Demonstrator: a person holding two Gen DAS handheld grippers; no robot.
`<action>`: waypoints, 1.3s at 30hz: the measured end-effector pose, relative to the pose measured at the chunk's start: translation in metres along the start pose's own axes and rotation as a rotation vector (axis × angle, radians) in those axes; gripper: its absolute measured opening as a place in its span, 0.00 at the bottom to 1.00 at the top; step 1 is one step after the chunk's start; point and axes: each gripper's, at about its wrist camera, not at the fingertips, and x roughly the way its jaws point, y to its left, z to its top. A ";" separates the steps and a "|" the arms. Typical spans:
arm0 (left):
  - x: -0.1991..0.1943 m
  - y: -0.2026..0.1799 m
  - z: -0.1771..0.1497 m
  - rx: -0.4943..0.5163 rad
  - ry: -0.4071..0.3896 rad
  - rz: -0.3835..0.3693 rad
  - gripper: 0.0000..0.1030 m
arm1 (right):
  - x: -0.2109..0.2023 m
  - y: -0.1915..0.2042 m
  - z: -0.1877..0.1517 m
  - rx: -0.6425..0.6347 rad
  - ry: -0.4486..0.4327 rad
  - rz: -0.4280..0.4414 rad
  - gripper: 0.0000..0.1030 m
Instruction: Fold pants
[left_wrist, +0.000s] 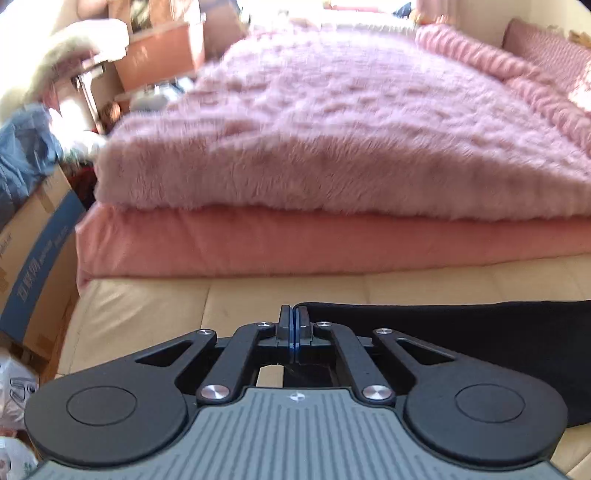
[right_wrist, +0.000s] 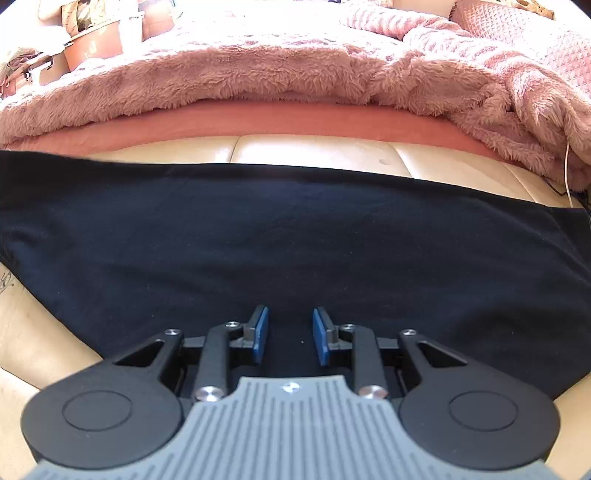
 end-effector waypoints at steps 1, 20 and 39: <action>0.016 0.001 0.004 0.006 0.040 0.012 0.00 | 0.000 0.000 0.001 -0.007 0.004 0.001 0.21; 0.059 0.045 -0.054 -0.407 0.005 -0.105 0.17 | 0.003 0.001 0.007 -0.029 0.030 0.006 0.22; 0.045 -0.006 -0.083 -0.583 -0.129 -0.176 0.00 | 0.004 0.006 0.008 -0.039 0.037 -0.006 0.24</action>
